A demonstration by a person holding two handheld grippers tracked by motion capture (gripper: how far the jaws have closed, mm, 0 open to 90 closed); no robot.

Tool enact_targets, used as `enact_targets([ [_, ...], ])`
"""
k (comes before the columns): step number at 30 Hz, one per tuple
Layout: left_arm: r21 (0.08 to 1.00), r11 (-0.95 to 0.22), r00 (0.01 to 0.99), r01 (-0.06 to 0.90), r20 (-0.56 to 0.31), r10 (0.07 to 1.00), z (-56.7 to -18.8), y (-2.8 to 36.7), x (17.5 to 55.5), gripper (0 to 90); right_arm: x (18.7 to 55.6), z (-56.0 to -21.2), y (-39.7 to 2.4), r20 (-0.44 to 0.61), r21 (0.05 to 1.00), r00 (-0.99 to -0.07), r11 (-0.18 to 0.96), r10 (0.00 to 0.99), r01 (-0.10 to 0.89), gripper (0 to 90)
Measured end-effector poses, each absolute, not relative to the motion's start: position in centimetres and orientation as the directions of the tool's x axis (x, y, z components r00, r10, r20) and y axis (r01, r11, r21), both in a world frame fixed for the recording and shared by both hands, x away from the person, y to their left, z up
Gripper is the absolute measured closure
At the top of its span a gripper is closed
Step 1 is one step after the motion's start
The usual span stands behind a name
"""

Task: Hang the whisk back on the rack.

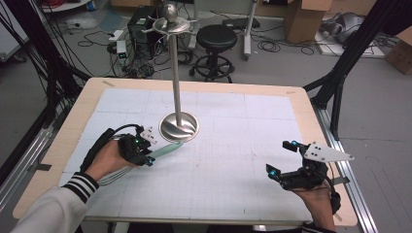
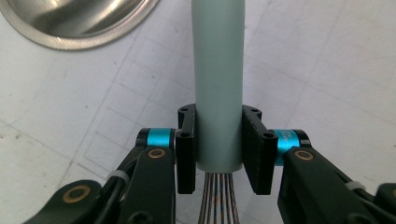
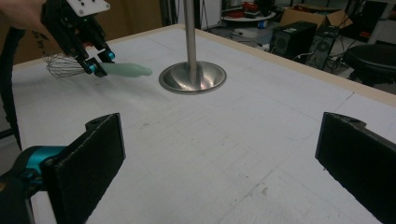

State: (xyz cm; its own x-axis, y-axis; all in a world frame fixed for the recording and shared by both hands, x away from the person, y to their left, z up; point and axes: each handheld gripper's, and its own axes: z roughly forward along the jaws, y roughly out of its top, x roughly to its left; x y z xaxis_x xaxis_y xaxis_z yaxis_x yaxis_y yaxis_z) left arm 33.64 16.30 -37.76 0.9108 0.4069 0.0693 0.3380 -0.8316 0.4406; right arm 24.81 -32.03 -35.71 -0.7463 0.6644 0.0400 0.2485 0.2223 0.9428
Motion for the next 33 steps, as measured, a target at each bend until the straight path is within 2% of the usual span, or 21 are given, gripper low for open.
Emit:
enact_targets([
  [8,0.525,-0.805,0.928,0.276,0.071,0.365,-35.7,16.9,33.1,69.4,24.8,-35.7,-32.1,0.039,0.942,-0.746,0.224,0.665,0.249,0.5],
  [12,0.573,-0.772,0.923,0.276,0.066,0.379,-34.2,17.3,33.0,69.4,24.8,-35.7,-32.1,0.039,0.942,-0.746,0.225,0.665,0.25,0.5],
  [24,0.656,-0.727,0.944,0.203,0.067,0.324,-31.2,19.3,32.7,69.3,24.8,-35.8,-32.2,0.044,0.941,-0.743,0.223,0.667,0.255,0.5],
  [33,0.735,-0.651,0.944,0.19,0.044,0.326,-29.4,21.4,32.6,69.3,24.8,-35.8,-32.2,0.04,0.94,-0.742,0.226,0.669,0.255,0.5],
])
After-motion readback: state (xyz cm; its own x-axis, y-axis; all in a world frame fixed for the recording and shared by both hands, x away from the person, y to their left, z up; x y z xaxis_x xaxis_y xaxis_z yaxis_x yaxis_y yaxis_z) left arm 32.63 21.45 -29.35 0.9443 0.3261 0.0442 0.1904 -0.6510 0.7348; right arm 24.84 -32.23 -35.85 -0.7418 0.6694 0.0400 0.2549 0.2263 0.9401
